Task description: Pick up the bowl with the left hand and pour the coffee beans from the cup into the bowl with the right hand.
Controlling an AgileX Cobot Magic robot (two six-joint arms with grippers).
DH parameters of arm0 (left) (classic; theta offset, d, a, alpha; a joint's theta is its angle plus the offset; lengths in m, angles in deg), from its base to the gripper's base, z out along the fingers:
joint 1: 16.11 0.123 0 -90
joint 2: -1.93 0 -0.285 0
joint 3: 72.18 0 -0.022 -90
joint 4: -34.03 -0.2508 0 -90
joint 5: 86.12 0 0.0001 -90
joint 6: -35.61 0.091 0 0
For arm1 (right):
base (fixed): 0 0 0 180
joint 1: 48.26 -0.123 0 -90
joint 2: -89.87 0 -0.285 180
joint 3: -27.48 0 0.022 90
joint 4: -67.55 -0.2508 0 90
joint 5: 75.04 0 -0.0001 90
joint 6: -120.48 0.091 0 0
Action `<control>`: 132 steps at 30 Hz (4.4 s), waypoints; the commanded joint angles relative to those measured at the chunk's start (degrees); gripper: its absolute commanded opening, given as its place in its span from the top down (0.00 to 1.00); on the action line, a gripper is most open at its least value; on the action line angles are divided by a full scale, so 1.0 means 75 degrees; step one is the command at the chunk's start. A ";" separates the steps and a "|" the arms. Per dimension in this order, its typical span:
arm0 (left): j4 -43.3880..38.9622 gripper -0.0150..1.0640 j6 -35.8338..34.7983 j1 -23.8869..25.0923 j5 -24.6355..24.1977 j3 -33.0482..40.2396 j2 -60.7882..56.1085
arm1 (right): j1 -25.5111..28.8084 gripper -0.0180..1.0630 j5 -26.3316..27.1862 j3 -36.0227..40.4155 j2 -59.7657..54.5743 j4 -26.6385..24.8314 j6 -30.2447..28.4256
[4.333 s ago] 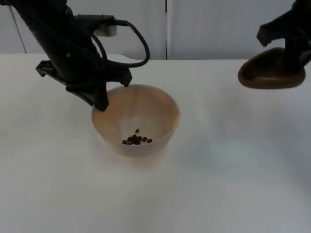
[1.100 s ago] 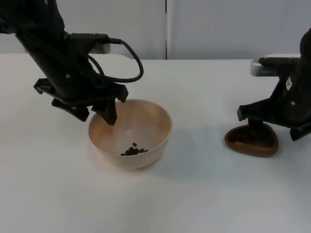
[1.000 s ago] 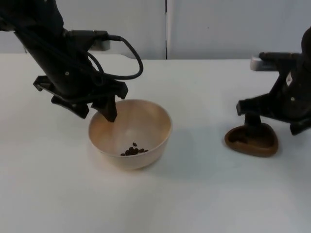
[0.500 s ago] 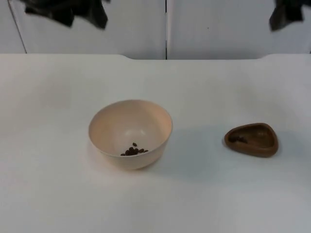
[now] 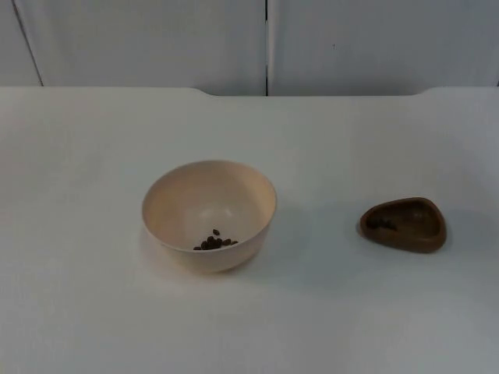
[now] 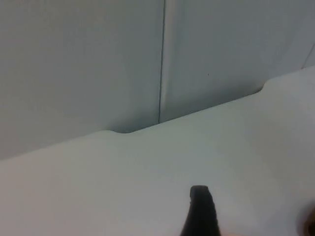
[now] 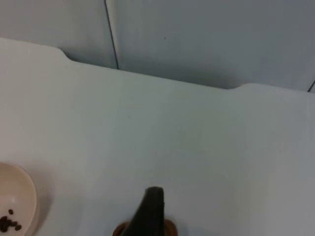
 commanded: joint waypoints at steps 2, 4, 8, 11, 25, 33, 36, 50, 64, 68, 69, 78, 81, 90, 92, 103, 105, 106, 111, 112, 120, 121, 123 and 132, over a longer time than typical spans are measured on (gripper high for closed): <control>-0.0012 0.44 -0.0001 0.0002 -0.0237 0.0038 -0.0332 | 0.0005 0.21 -0.0082 0.0268 0.0434 -0.0036 -0.0074; -0.0012 0.44 -0.0001 0.0002 -0.0343 0.0038 -0.0446 | 0.0005 0.21 -0.0082 0.0420 0.0614 -0.0036 -0.0074; -0.0012 0.44 -0.0001 0.0002 -0.0819 0.0038 -0.0838 | 0.0005 0.21 -0.0082 0.1186 0.1446 -0.0194 -0.0074; 0.0002 0.44 -0.0001 0.0002 -0.1019 0.0080 -0.0993 | 0.0005 0.21 -0.0082 0.1522 0.1831 -0.0332 -0.0092; -0.0005 0.44 -0.0001 0.0002 -0.0136 0.2573 -0.2749 | 0.0005 0.21 -0.0082 0.3381 0.4372 -0.0714 -0.0238; -0.0155 0.44 -0.0001 0.0002 -0.0032 0.3672 -0.4022 | 0.0005 0.21 -0.0501 0.3982 0.5721 -0.1124 -0.0729; -0.0155 0.44 -0.0001 0.0002 -0.0098 0.4084 -0.4635 | 0.0005 0.21 -0.0984 0.3994 0.6231 -0.1190 -0.0940; -0.0206 0.44 -0.0001 0.0002 -0.0612 0.5029 -0.6408 | 0.0005 0.21 -0.1975 0.4100 0.7897 -0.2328 -0.2342; -0.0674 0.44 -0.0031 0.0002 -0.1643 0.5371 -0.8116 | 0.0005 0.21 -0.2648 0.4844 0.8985 -0.2276 -0.2522; -0.0674 0.44 -0.0047 0.0002 -0.1922 0.5371 -0.8441 | 0.0005 0.21 -0.2632 0.5038 0.8985 -0.2217 -0.2522; -0.0694 0.44 -0.0101 0.0002 -0.2003 0.5371 -0.8534 | 0.0005 0.21 -0.2721 0.5057 0.8985 -0.2211 -0.2522; -0.1367 0.44 -0.0774 0.0002 -0.2914 0.5371 -0.9331 | 0.0005 0.21 -0.2777 0.5133 0.8985 -0.2153 -0.2468; -0.1351 0.44 -0.0774 0.0002 -0.2965 0.5371 -0.9507 | 0.0005 0.21 -0.2777 0.5133 0.8985 -0.2153 -0.2468; -0.1366 0.44 -0.0828 0.0002 -0.3400 0.5716 -0.9551 | 0.0005 0.21 -0.2777 0.5133 0.8985 -0.2153 -0.2468; -0.1366 0.44 -0.0828 0.0002 -0.3400 0.5895 -0.9551 | 0.0005 0.21 -0.2777 0.5133 0.8985 -0.2153 -0.2468; -0.1556 0.44 -0.1010 0.0002 -0.3284 0.6049 -0.9551 | 0.0005 0.21 -0.2777 0.5133 0.8985 -0.2153 -0.2468; -0.1556 0.44 -0.1010 0.0002 -0.3284 0.6049 -0.9551 | 0.0005 0.21 -0.2777 0.5133 0.8985 -0.2153 -0.2468; -0.1556 0.44 -0.1010 0.0002 -0.3284 0.6049 -0.9551 | 0.0005 0.21 -0.2777 0.5133 0.8985 -0.2153 -0.2468; -0.1556 0.44 -0.1010 0.0002 -0.3284 0.6049 -0.9551 | 0.0005 0.21 -0.2777 0.5133 0.8985 -0.2153 -0.2468; -0.1556 0.44 -0.1010 0.0002 -0.3284 0.6049 -0.9551 | 0.0005 0.21 -0.2777 0.5133 0.8985 -0.2153 -0.2468; -0.1557 0.16 -0.1010 0.0002 -0.3284 0.6049 -0.9551 | 0.0005 0.03 -0.2777 0.5133 0.8985 -0.2090 -0.2366; -0.1557 0.10 -0.1010 0.0002 -0.3284 0.6049 -0.9551 | 0.0005 0.01 -0.2777 0.5133 0.8985 -0.2026 -0.2284; -0.1557 0.04 -0.1010 0.0002 -0.3284 0.6049 -0.9551 | 0.0005 0.01 -0.2777 0.5133 0.8985 -0.1987 -0.2242; -0.1849 0.01 -0.1414 0.0002 -0.3270 0.6049 -0.9551 | 0.0005 0.01 -0.2763 0.5133 0.8985 -0.1587 -0.1653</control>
